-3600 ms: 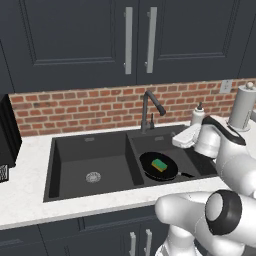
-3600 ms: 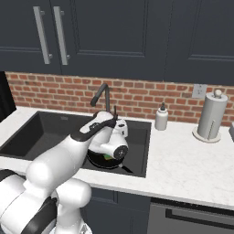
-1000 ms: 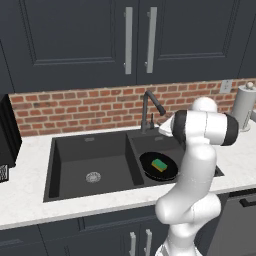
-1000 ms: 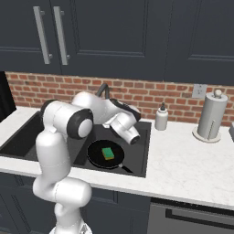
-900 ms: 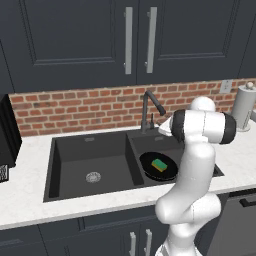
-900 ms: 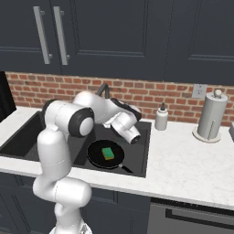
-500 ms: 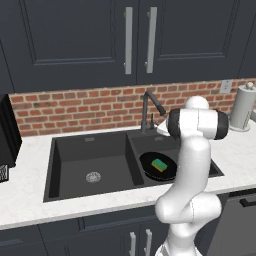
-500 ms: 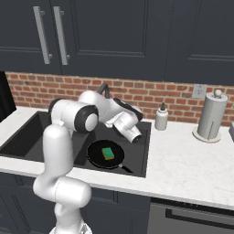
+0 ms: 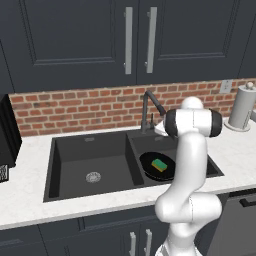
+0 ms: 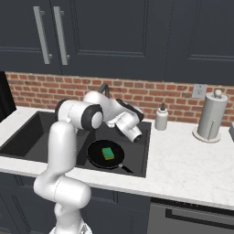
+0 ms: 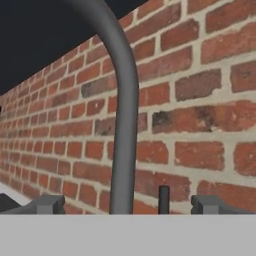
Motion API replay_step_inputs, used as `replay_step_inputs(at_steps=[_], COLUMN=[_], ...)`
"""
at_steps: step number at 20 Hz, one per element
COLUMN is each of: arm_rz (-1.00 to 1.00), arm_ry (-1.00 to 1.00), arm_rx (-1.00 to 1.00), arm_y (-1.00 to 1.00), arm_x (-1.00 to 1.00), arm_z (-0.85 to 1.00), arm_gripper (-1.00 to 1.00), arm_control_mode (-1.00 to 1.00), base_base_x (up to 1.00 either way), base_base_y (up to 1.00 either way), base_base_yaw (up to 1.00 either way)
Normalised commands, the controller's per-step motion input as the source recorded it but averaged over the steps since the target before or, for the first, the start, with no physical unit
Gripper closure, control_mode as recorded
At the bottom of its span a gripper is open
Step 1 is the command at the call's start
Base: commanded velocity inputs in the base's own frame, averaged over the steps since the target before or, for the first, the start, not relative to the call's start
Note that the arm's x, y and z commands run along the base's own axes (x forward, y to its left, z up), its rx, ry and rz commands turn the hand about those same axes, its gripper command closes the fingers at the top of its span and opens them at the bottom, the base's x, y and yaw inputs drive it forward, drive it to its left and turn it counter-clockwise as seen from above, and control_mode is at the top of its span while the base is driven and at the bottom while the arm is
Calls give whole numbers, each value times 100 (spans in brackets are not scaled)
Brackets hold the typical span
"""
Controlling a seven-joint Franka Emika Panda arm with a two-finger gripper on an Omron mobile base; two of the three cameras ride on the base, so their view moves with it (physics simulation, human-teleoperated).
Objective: Pick the pan and sponge and place them into the sink. Then turn on the water.
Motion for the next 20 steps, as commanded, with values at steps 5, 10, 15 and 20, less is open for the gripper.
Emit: replay_step_inputs(at_steps=[5,10,15,20], arm_rz=[0,0,0,0], arm_ry=[0,0,0,0], arm_rx=[0,0,0,0], arm_y=[0,0,0,0], arm_x=[28,31,29,28], arm_z=[-1,-5,-16,-20], arm_gripper=[-100,-100,-100,-100], arm_control_mode=[-100,-100,-100,-100], base_base_x=[0,0,0,0], base_base_y=[0,0,0,0], base_base_yaw=[0,0,0,0])
